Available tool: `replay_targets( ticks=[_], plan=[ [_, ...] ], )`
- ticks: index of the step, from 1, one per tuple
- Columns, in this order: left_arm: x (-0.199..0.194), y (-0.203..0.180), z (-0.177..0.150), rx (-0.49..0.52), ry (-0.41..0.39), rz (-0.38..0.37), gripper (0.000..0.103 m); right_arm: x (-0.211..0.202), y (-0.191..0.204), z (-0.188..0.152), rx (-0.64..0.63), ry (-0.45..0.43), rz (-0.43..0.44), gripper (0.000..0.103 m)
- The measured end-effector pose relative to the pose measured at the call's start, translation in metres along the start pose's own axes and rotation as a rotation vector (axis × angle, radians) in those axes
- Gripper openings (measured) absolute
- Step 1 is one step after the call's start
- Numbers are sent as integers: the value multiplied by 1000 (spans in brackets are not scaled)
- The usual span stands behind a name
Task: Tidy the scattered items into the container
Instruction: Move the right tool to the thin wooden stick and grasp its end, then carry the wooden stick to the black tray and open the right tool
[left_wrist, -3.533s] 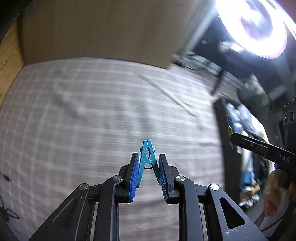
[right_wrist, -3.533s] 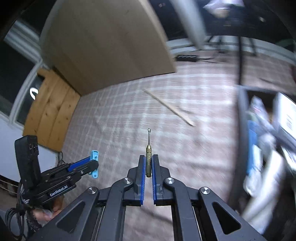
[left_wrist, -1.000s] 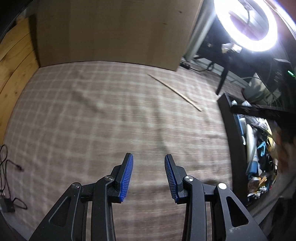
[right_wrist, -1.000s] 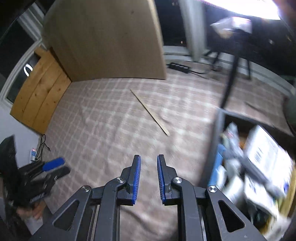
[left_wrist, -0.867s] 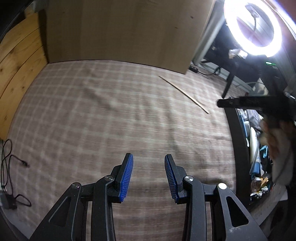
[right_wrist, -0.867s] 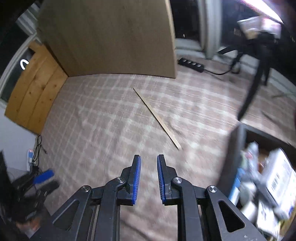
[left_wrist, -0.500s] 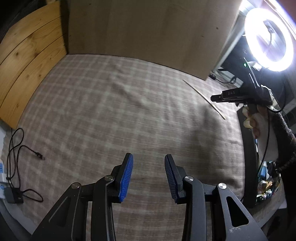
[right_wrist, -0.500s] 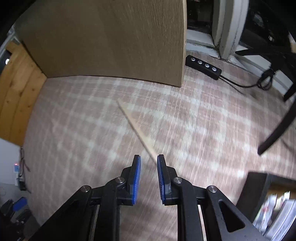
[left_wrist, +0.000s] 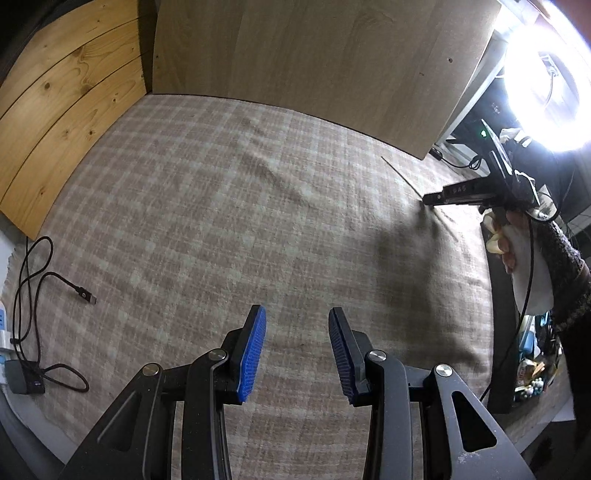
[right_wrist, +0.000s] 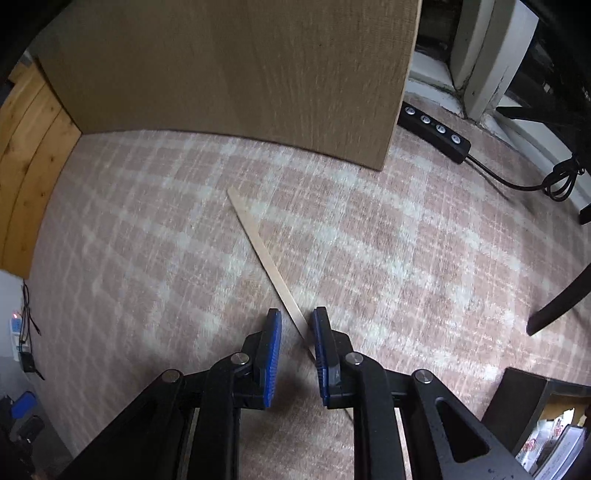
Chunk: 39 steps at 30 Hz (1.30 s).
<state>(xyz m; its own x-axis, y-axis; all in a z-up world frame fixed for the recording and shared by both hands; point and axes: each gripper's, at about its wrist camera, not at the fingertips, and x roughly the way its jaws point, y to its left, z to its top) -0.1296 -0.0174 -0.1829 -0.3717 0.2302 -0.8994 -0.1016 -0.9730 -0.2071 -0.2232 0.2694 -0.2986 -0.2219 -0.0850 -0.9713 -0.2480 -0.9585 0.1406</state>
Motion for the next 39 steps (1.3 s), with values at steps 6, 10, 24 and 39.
replay_targets(
  ticks=[6,10,24,39],
  plan=[
    [-3,-9,-3,10,-6,-13,39,-4,5,-24,-10,-4,7,4],
    [-6,-18,-8,22,-12,-28,39,-11,6,-50,20,-21,57,1],
    [-10,-84,-27,124,-12,-91,39,-102,-22,-159,190,-225,275,1],
    [-6,-176,-45,258,-4,-173,39,-192,-178,-272,482,-334,174,1]
  ],
)
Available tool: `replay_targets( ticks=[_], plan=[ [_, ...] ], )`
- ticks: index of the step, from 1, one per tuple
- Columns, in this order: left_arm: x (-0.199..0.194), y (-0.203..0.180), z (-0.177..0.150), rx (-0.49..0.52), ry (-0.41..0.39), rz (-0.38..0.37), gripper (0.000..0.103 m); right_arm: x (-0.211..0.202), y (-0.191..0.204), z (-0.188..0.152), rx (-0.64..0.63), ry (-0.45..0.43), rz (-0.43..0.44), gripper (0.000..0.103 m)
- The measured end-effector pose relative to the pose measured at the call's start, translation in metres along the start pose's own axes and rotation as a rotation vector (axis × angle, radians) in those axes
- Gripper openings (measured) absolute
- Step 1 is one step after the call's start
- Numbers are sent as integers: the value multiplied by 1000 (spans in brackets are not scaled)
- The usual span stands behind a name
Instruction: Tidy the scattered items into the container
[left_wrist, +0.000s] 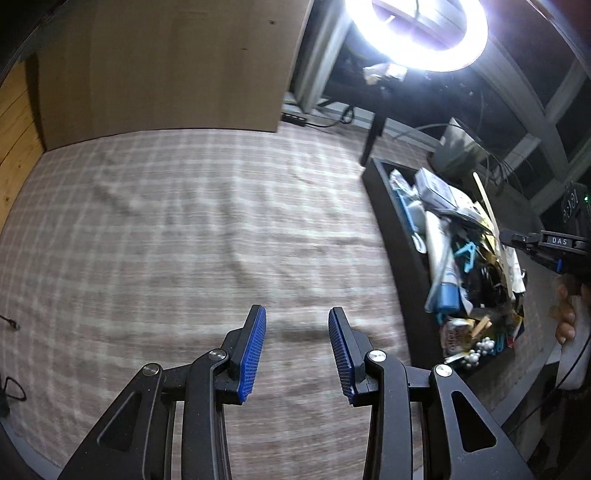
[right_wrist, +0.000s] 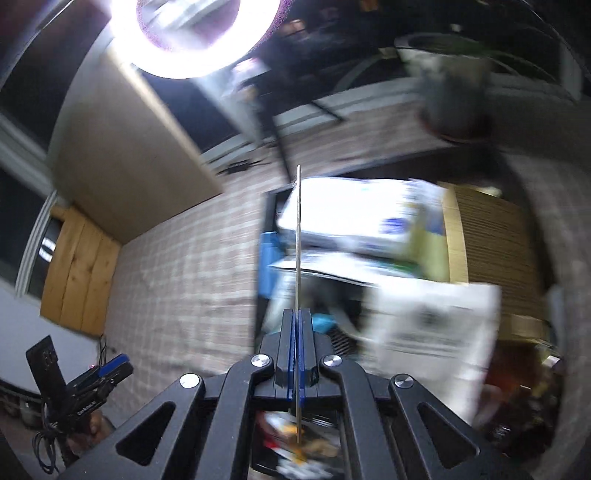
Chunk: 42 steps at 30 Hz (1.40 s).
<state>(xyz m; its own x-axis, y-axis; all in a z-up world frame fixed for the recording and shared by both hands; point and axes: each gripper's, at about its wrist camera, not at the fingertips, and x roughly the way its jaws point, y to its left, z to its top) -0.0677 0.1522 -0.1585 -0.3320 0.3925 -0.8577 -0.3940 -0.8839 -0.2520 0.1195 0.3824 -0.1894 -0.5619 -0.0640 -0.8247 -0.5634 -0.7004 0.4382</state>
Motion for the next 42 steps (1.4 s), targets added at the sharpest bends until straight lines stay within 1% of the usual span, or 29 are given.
replay_targets(
  ticks=[2,5,8,11,13,22,24,26,30,31,34,38,39,41,42],
  plan=[
    [2,-8,1,11,2,-4,39,-9,-22,1,35,-4,-23,1],
    [3,-17,1,18,2,-6,39,-18,-43,4,67,-11,-44,1],
    [4,-24,1,25,1,-5,39,-21,-55,7,83,-15,-55,1],
    [3,-27,0,32,2,-3,39,-23,-59,11,82,-21,-58,2],
    [3,-28,0,32,1,-2,39,-26,-60,14,81,-25,-68,5],
    [1,-22,-1,42,5,15,39,-34,-54,14,60,-46,-96,6],
    [0,-20,-2,48,4,20,39,-36,-49,11,52,-52,-106,8],
    [-4,-18,-2,56,-2,27,39,-40,-42,7,42,-61,-116,13],
    [-16,-14,-3,81,-25,51,39,-47,-23,-5,10,-85,-140,14],
    [-19,-13,-3,87,-31,56,39,-50,-16,-8,1,-93,-144,14],
    [-33,-7,-4,101,-58,76,39,-56,5,-22,-15,-113,-140,18],
    [-55,9,-7,95,-95,96,41,-60,40,-44,-63,-132,-153,20],
    [-61,14,-9,92,-104,101,44,-59,47,-49,-71,-134,-154,21],
    [-70,22,-11,95,-118,114,49,-58,66,-63,-92,-139,-154,32],
    [-76,28,-12,96,-128,124,50,-57,74,-68,-98,-142,-151,34]
  ],
)
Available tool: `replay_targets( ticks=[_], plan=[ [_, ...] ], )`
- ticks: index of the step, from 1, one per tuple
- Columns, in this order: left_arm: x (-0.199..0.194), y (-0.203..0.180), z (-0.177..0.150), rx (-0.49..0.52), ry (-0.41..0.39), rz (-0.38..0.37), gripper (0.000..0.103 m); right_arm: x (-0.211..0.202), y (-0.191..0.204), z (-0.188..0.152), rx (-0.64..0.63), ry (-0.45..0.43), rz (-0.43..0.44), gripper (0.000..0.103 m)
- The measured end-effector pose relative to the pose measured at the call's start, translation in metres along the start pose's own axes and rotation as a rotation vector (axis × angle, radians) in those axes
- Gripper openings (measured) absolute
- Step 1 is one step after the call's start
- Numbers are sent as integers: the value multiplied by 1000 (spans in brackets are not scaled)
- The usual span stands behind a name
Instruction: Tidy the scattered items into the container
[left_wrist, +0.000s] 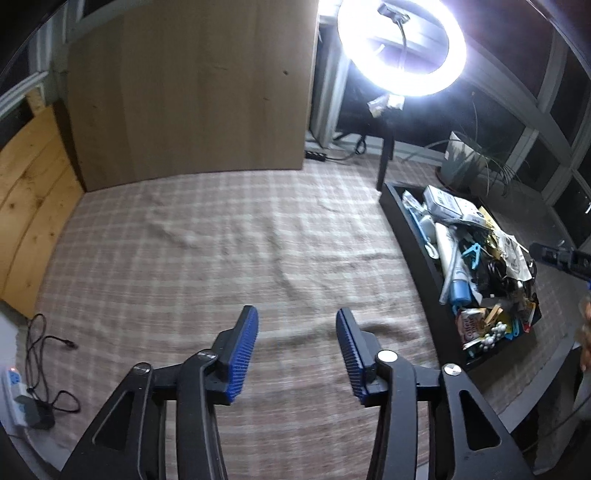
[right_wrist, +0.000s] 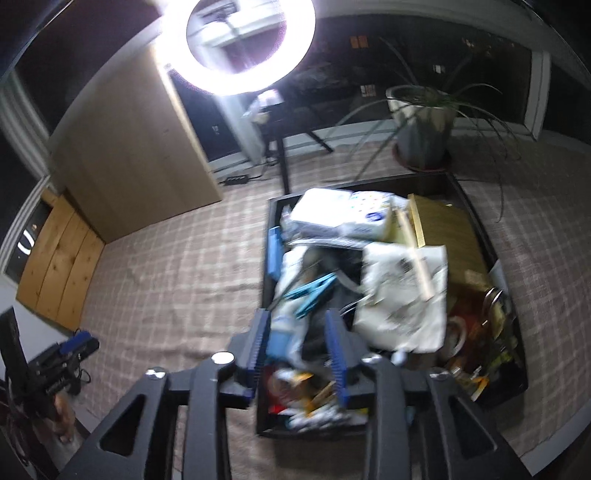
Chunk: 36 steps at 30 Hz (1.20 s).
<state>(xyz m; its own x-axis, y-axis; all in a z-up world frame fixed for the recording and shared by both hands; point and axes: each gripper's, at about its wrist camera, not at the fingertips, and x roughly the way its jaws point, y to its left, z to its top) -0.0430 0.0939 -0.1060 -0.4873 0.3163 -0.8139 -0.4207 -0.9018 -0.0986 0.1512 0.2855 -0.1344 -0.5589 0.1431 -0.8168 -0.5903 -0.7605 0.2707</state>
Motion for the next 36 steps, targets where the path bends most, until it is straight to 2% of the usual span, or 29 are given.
replay_targets(
  ticks=[7,9,10,13,18,20,23,27,36],
  plan=[
    [-26,39,-13,0,-37,50,58,-6,73,-38,-80,-35,-22,36],
    [-37,52,-21,6,-52,66,64,-7,95,-48,-114,-47,-42,36],
    [-41,57,-24,9,-56,79,66,-8,105,-53,-128,-54,-46,39],
    [-53,71,-32,8,-70,104,68,-9,137,-68,-159,-84,-35,58],
    [-67,101,-45,-25,-80,112,72,-5,178,-86,-209,-101,-44,61],
    [-72,112,-49,-32,-82,122,73,-1,191,-91,-200,-97,-31,66],
    [-76,127,-56,-30,-83,136,74,4,205,-98,-184,-99,-22,68],
    [-81,147,-61,-43,-88,153,82,8,222,-102,-178,-98,-33,68],
    [-76,172,-63,-29,-78,172,86,15,262,-115,-197,-133,-70,68]
  ],
)
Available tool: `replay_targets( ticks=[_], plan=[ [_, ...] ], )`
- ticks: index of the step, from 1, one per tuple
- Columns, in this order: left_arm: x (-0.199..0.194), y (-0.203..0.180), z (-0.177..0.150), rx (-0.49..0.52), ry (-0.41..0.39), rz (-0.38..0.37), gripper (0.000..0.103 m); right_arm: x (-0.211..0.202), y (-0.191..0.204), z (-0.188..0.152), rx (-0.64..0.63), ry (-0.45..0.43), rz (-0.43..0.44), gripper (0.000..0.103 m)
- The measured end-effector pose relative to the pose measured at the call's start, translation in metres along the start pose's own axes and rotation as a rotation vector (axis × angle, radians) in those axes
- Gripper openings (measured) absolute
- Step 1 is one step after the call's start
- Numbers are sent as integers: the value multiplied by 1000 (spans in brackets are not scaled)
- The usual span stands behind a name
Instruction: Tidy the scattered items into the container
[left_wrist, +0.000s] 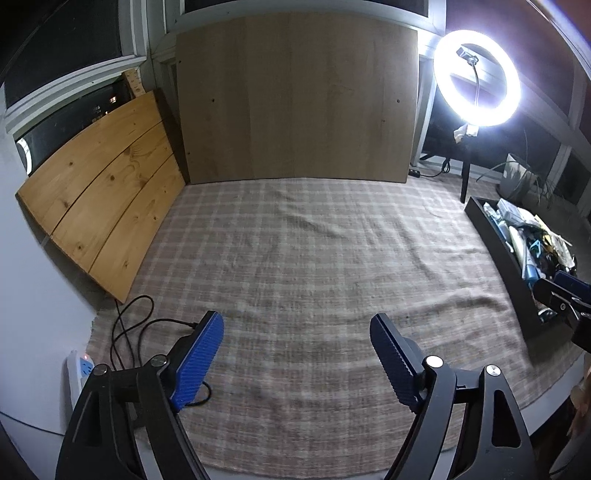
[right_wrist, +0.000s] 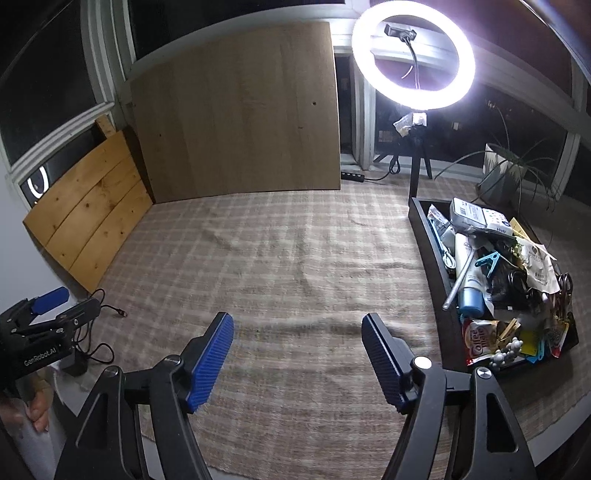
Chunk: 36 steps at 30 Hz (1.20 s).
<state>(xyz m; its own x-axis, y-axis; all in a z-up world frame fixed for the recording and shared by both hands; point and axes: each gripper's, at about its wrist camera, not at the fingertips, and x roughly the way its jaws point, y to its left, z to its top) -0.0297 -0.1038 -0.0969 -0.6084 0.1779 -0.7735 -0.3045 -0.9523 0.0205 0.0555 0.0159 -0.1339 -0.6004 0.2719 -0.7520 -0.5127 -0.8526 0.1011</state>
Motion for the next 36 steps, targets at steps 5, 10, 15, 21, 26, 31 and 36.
replay_targets(
  ticks=[5,10,15,21,26,31,36],
  plan=[
    [6,4,-1,14,9,-12,86,2,16,-3,6,-5,9,68],
    [2,12,3,3,-9,-9,89,1,21,-1,14,-22,6,68],
    [1,14,4,7,-18,-10,91,3,26,1,11,-23,4,68],
    [1,14,5,10,-25,-12,91,7,27,0,4,-13,-2,68],
    [1,14,5,4,-25,-16,91,9,26,0,10,-4,-7,69],
    [0,10,5,8,-28,-19,91,9,22,0,19,-9,-10,69],
    [0,7,7,11,-26,-21,91,11,18,1,33,-7,-6,69]
  ],
)
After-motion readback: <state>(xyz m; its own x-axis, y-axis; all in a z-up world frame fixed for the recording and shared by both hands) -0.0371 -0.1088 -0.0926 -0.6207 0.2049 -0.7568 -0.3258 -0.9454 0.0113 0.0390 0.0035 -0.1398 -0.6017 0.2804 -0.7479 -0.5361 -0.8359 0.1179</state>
